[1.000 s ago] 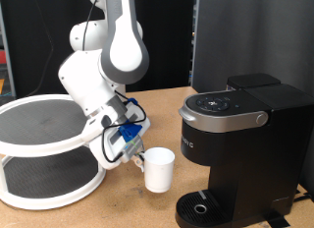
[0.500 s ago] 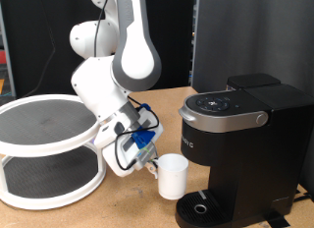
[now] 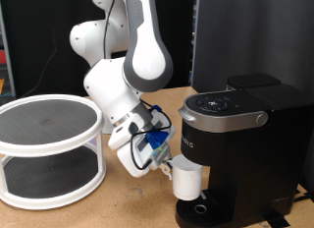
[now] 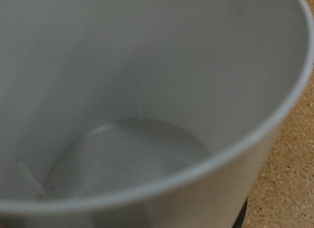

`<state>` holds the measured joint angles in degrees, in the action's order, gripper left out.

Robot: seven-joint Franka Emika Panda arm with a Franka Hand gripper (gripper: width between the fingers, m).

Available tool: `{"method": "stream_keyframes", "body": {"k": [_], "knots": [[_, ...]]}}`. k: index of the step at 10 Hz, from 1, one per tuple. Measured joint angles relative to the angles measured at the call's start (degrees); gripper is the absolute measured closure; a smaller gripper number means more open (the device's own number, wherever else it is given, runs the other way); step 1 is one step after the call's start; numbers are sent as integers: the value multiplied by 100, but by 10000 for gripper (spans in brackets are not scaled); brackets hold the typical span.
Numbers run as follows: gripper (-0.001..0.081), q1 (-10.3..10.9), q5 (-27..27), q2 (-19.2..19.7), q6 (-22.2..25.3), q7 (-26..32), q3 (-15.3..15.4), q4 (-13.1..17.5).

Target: Make a cup of coffee with the keurig machine

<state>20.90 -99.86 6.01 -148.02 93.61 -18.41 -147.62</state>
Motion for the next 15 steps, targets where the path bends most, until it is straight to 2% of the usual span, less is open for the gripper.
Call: {"method": "stream_keyframes", "body": {"k": [6, 15], "knots": [[733, 38, -340, 83, -218, 83, 281, 121], [733, 38, -798, 570, -216, 429, 299, 461]]}}
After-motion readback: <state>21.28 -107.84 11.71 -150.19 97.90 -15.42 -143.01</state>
